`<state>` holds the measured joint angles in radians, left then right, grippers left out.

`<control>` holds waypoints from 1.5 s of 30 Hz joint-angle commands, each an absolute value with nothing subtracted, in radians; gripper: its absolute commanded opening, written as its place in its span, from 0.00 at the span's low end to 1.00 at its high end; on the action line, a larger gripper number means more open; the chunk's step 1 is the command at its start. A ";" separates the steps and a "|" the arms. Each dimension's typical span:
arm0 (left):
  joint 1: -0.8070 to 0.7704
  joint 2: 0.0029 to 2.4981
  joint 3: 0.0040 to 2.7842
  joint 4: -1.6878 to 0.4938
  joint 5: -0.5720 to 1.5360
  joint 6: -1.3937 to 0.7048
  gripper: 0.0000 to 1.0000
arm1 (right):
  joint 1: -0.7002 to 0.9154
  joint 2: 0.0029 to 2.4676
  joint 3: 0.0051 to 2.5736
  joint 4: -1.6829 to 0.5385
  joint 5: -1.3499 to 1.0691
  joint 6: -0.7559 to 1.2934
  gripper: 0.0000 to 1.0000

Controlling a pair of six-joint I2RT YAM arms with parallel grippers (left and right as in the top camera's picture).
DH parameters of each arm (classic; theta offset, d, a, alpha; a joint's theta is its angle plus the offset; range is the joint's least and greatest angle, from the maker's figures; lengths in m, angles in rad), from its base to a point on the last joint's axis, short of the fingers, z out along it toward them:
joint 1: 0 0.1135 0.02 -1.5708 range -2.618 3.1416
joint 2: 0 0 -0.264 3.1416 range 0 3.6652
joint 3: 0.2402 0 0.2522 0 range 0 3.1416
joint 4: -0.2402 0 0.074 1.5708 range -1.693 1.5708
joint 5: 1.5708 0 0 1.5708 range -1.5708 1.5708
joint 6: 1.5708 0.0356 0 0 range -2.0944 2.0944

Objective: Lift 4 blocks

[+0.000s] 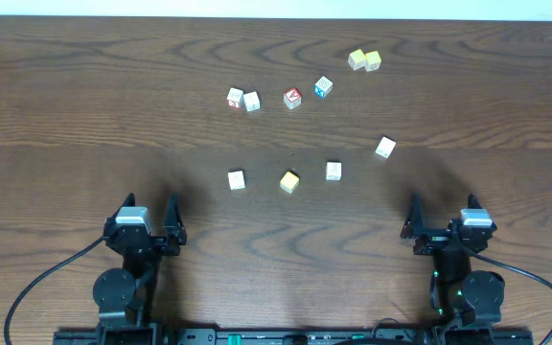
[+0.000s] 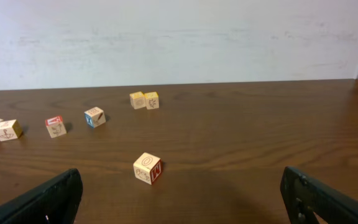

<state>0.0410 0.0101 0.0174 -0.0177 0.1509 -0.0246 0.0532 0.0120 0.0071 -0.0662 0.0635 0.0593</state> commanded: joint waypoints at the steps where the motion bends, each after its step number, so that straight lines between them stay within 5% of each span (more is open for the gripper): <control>1: 0.036 0.006 0.004 -0.057 0.169 -0.010 0.75 | 0.042 0.007 0.006 -0.070 0.070 0.047 0.99; 9: 0.036 0.006 0.004 0.132 0.848 -0.487 0.75 | 0.042 0.007 0.006 -0.070 0.070 0.047 0.99; 20: 0.036 0.006 0.024 0.474 0.897 -0.581 0.75 | 0.042 0.007 0.006 -0.070 0.070 0.047 0.99; 26: 0.036 0.031 0.152 0.460 0.841 -0.540 0.75 | 0.042 0.007 0.006 -0.070 0.070 0.047 0.99; 31: 0.036 0.168 0.354 0.263 0.836 -0.398 0.75 | 0.042 0.007 0.006 -0.070 0.070 0.047 0.99; 39: 0.036 0.627 0.863 -0.540 0.685 -0.176 0.75 | 0.042 0.007 0.006 -0.070 0.070 0.047 0.99; 45: 0.036 0.809 0.934 -0.644 0.878 -0.180 0.75 | 0.042 0.007 0.006 -0.070 0.070 0.047 0.99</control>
<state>0.0372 0.7605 0.9062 -0.6331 0.7666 -0.2234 0.0532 0.0120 0.0071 -0.0658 0.0639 0.0589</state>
